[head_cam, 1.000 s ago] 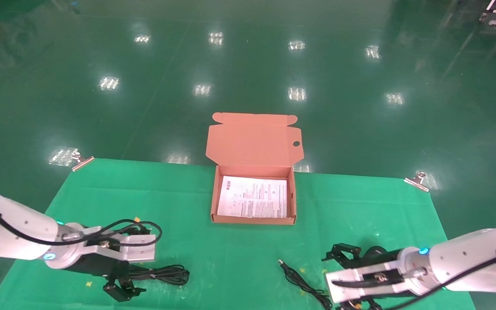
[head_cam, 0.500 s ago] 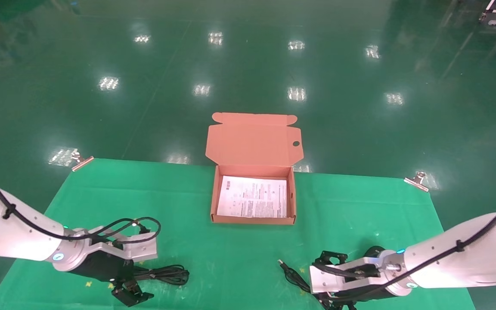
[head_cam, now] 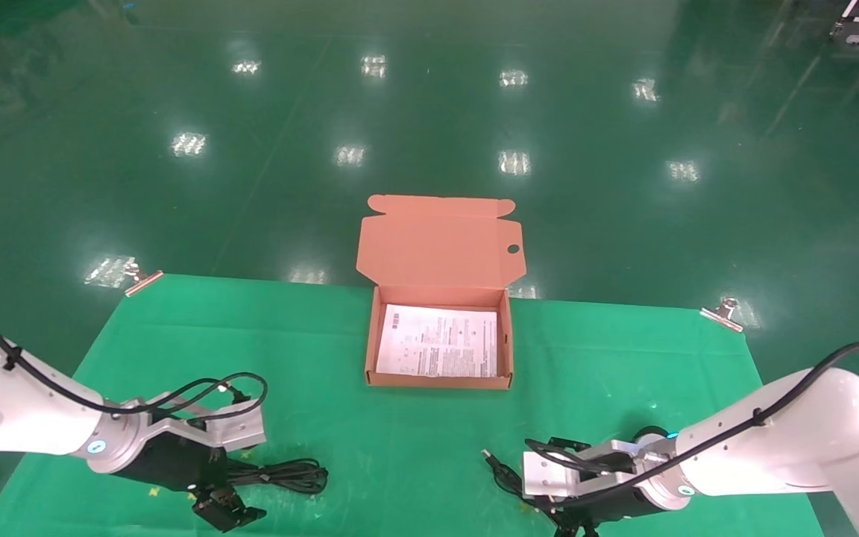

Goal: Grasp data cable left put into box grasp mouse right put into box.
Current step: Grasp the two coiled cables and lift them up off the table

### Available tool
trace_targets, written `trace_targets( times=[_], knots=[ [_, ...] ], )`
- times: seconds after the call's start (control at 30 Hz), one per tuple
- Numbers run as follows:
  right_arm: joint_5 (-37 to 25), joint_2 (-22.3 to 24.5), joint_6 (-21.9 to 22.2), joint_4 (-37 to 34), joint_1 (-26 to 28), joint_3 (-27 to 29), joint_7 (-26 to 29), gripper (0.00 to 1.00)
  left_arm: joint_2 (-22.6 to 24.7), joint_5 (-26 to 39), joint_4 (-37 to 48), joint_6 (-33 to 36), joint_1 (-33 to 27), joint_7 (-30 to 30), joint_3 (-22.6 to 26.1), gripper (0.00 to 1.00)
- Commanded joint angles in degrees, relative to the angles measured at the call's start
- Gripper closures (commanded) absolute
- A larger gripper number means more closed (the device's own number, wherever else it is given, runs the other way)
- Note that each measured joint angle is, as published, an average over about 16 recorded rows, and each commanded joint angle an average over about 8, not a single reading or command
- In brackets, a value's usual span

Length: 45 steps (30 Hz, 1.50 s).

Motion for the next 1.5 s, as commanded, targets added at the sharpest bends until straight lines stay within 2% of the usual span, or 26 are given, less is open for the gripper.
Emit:
trace_targets(
  times=[0.03,0.07,0.27,0.3,0.33,1.5],
  knots=[
    [-0.48,-0.39,0.82,-0.87,0.01,-0.22,-0.78,0.00,0.45,-0.14,1.68,-0.28,-0.34,1.21,-0.09,0.10],
    [-0.56,-0.50,1.17,-1.17,-0.02,-0.23,-0.92,0.05,0.64,-0.15,2.26,-0.49,-0.45,1.59,-0.10,0.22],
    [-0.66,-0.95,2.75,-2.69,-0.20,-0.06,-0.87,0.79,1.48,-0.08,4.58,-1.44,-0.92,2.89,-0.09,0.95],
    [-0.73,-0.99,3.02,-2.89,-0.19,-0.06,-0.85,0.92,1.57,-0.08,4.84,-1.54,-0.98,3.01,-0.09,1.00],
    [-0.78,-1.02,3.24,-3.05,-0.19,-0.05,-0.82,1.00,1.63,-0.09,5.04,-1.61,-1.02,3.08,-0.10,1.00],
    [-0.60,-0.90,2.60,-2.50,-0.23,-0.05,-0.91,1.00,1.44,-0.03,4.31,-1.44,-0.89,2.87,-0.04,1.00]
  ],
)
